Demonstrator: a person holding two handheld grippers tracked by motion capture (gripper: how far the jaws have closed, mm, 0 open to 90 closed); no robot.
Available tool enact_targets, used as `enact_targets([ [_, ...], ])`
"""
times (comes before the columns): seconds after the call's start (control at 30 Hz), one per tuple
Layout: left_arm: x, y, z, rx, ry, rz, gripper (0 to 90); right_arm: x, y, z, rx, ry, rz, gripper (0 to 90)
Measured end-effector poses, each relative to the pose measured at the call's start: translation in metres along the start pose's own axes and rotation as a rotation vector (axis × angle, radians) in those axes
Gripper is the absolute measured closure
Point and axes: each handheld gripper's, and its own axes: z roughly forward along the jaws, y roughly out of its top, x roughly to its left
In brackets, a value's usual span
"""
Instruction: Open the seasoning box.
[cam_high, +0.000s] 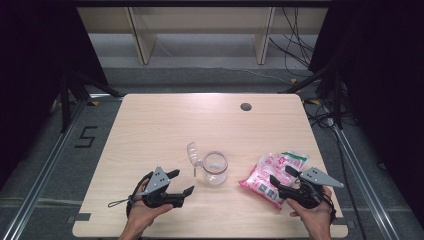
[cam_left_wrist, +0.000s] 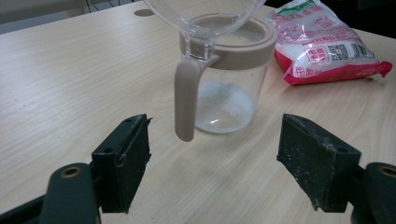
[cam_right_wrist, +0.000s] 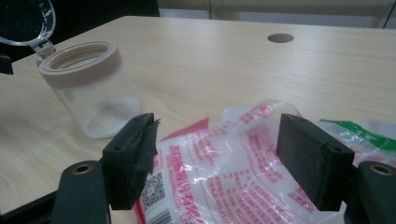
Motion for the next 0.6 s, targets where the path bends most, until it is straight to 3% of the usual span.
enact_targets([
  [0.03,-0.002,-0.001,0.002,-0.005,-0.015,-0.002,24.6,-0.001,-0.001,0.000,-0.003,0.007,0.029,27.3],
  [0.13,-0.003,-0.002,0.003,-0.008,-0.012,-0.004,24.6,-0.009,-0.004,-0.001,-0.009,-0.016,0.003,25.1],
  [0.17,-0.004,-0.002,0.002,-0.001,-0.012,-0.004,24.5,-0.008,-0.005,-0.003,0.012,-0.031,0.019,23.9],
  [0.23,-0.005,-0.002,0.002,0.001,-0.010,-0.004,24.5,-0.010,-0.005,-0.004,0.015,-0.021,0.016,22.4],
  [0.33,-0.008,-0.003,0.001,-0.002,-0.004,-0.010,24.5,-0.011,-0.007,-0.007,0.014,-0.041,0.059,20.2],
  [0.4,-0.009,-0.004,0.001,0.005,-0.008,-0.007,24.5,-0.013,-0.008,-0.008,0.019,-0.041,0.057,19.9],
  [0.47,-0.010,-0.005,0.001,-0.007,-0.015,-0.011,24.5,-0.017,-0.008,-0.007,0.010,-0.033,0.027,19.7],
  [0.53,-0.011,-0.005,0.000,-0.004,-0.023,-0.008,24.4,-0.016,-0.010,-0.009,0.028,-0.051,0.071,19.5],
  [0.6,-0.013,-0.007,0.000,-0.001,-0.023,-0.009,24.2,-0.015,-0.011,-0.009,0.020,-0.045,0.079,19.4],
])
